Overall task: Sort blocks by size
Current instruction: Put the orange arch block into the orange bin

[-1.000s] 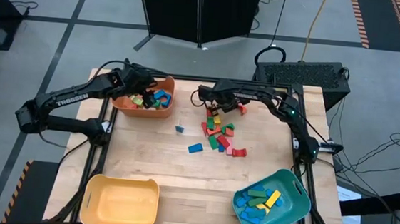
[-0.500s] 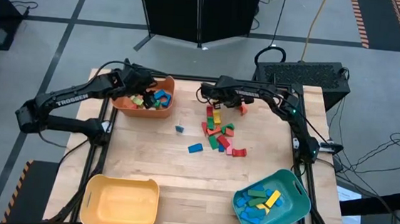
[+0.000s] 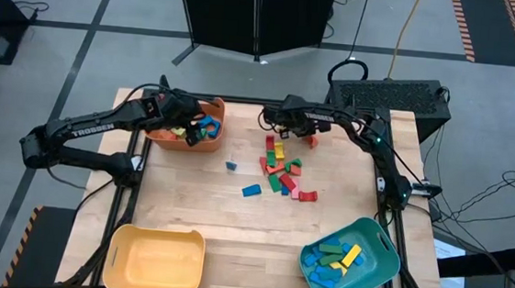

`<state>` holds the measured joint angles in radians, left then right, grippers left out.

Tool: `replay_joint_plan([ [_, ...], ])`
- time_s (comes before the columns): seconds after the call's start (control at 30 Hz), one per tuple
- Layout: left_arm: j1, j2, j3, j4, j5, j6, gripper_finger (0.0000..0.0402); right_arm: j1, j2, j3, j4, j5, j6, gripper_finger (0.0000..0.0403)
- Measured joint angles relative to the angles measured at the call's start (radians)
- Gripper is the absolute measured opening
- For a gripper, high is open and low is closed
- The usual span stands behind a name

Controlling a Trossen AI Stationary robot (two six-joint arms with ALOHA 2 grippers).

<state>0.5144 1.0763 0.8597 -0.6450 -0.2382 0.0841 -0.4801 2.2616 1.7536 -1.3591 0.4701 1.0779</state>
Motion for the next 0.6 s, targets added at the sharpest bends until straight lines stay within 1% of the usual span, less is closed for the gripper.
replay_joint_plan([
  [0.07,0.000,0.000,0.000,0.003,-0.002,0.000,0.0267,0.000,0.000,0.000,0.020,-0.012,-0.030,0.0000],
  [0.17,0.000,0.000,0.000,0.007,-0.003,0.000,0.0267,0.006,-0.003,0.000,0.064,-0.062,-0.101,0.0000],
  [0.3,0.000,0.000,0.000,0.007,-0.005,0.004,0.0267,0.044,-0.005,0.014,0.093,-0.108,-0.149,0.0000],
  [0.4,0.000,0.000,0.000,0.007,-0.005,0.004,0.0267,0.079,-0.002,0.042,0.110,-0.150,-0.185,0.0000],
  [0.5,0.000,0.000,0.000,0.007,-0.006,0.007,0.0267,0.119,0.002,0.080,0.154,-0.224,-0.262,0.0000],
  [0.6,0.000,0.000,0.000,0.007,-0.006,0.007,0.0267,0.156,0.001,0.133,0.159,-0.225,-0.289,0.0000],
])
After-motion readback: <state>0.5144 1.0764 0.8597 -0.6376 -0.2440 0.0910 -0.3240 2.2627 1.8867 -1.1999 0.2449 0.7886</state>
